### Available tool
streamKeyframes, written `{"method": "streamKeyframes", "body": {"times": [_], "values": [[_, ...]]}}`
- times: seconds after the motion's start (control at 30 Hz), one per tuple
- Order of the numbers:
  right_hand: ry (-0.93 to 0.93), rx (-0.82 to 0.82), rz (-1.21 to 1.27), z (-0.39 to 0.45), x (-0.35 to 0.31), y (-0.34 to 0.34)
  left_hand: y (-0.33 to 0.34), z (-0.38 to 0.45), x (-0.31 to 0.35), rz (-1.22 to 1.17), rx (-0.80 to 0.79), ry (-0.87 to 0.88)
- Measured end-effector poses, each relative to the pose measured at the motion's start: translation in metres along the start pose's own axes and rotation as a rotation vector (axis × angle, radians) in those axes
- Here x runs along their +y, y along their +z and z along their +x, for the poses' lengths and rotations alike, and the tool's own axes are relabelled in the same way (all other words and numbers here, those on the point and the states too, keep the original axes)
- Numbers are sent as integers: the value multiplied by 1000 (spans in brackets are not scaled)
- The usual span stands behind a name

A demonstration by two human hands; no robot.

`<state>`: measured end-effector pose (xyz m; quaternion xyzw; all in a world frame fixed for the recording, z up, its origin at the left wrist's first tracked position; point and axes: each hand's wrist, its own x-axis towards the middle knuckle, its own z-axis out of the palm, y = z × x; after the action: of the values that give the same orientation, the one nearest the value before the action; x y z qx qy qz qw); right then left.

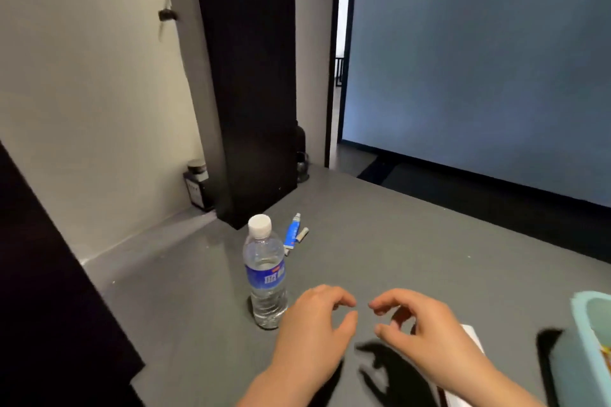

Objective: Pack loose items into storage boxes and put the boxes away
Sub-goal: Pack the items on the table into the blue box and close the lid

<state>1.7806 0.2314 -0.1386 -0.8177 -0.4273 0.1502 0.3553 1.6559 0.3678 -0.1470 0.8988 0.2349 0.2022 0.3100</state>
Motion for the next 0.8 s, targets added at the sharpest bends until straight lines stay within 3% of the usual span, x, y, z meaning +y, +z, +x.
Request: {"method": "streamKeyframes", "body": {"times": [0.13, 0.2, 0.37, 0.57, 0.8], "values": [[-32, -53, 1, 36, -19, 31, -31, -9, -34, -152, -255, -62], [-20, -63, 9, 53, -22, 45, -47, -13, -61, -148, -287, -126], [33, -70, 1, 94, -17, 76, -81, 3, -127, 31, -231, -233], [165, -26, -5, 146, -2, 98, -77, 66, -170, 5, 35, -355], [205, -17, -128, 220, 15, 118, -11, 152, -188, -53, -61, -329]]}}
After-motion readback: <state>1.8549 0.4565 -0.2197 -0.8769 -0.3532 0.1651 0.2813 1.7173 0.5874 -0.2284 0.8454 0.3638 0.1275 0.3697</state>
